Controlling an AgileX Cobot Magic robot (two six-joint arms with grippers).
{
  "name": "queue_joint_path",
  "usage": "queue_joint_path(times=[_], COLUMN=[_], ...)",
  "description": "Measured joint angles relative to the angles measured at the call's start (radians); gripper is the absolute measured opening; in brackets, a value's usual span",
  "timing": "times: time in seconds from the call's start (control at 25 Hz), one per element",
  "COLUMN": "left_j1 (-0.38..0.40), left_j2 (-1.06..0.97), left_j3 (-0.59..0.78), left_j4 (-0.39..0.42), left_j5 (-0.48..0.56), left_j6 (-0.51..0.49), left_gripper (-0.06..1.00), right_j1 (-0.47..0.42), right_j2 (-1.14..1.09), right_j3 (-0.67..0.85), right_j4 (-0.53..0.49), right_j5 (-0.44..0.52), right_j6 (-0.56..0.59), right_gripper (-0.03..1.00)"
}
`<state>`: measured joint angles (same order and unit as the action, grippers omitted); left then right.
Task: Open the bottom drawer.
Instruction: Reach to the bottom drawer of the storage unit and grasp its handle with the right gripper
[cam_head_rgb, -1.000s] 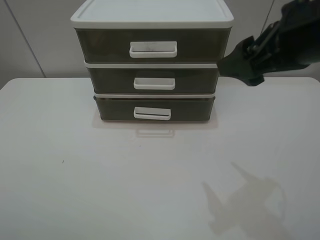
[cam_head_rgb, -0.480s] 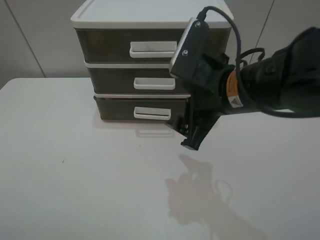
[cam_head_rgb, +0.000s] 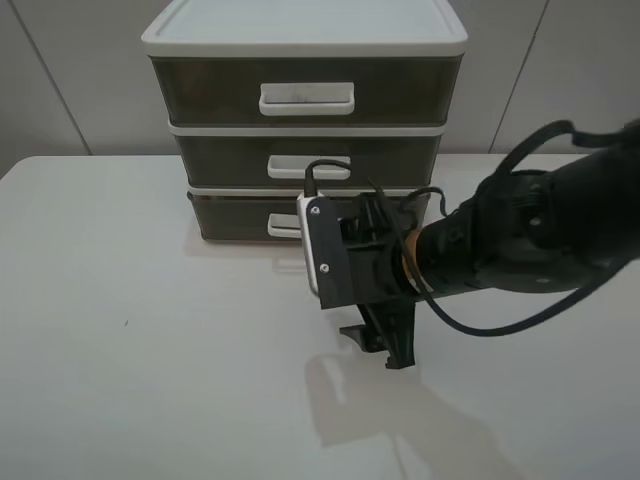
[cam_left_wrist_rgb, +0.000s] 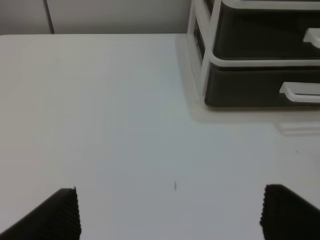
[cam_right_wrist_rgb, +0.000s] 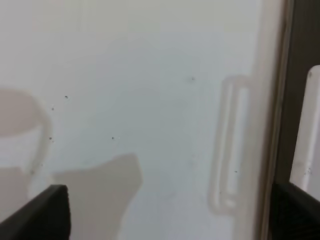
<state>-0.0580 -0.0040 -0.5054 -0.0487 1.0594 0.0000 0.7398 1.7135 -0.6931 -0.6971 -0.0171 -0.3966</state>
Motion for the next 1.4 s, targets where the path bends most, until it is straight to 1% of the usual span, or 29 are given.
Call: queue_joint_path(times=[0.08,0.2,0.44,0.52,0.6,0.68,0.76,0.96,1.4], left_j1=[0.0,0.0,0.0,0.0,0.0,0.0,0.0,0.0,0.0], left_j2=[0.0,0.0,0.0,0.0,0.0,0.0,0.0,0.0,0.0], left_j3=[0.0,0.0,0.0,0.0,0.0,0.0,0.0,0.0,0.0], left_j4=[0.0,0.0,0.0,0.0,0.0,0.0,0.0,0.0,0.0], left_j5=[0.0,0.0,0.0,0.0,0.0,0.0,0.0,0.0,0.0], left_j6=[0.0,0.0,0.0,0.0,0.0,0.0,0.0,0.0,0.0], left_gripper=[0.74,0.74,0.74,0.74,0.74,0.74,0.74,0.74,0.74], right_j1=[0.0,0.0,0.0,0.0,0.0,0.0,0.0,0.0,0.0], right_j2=[0.026,0.052,0.109,0.14,0.174,0.203,0.229,0.265,0.32], right_j3=[-0.014,-0.031,-0.033,-0.034,-0.034,-0.034,-0.034,-0.035,-0.051], right_j4=[0.084,0.255,0.679,0.788,0.878,0.937,0.972,0.988,0.968], right_j5=[-0.024,-0.086,-0.278,-0.352,-0.42,-0.486,-0.529,-0.566,-0.574], right_j6=[-0.085,-0.246,-0.683,-0.791,-0.874,-0.925,-0.963,-0.983,-0.983], right_gripper=[0.78,0.78,0.78,0.78,0.78,0.78,0.78,0.78,0.78])
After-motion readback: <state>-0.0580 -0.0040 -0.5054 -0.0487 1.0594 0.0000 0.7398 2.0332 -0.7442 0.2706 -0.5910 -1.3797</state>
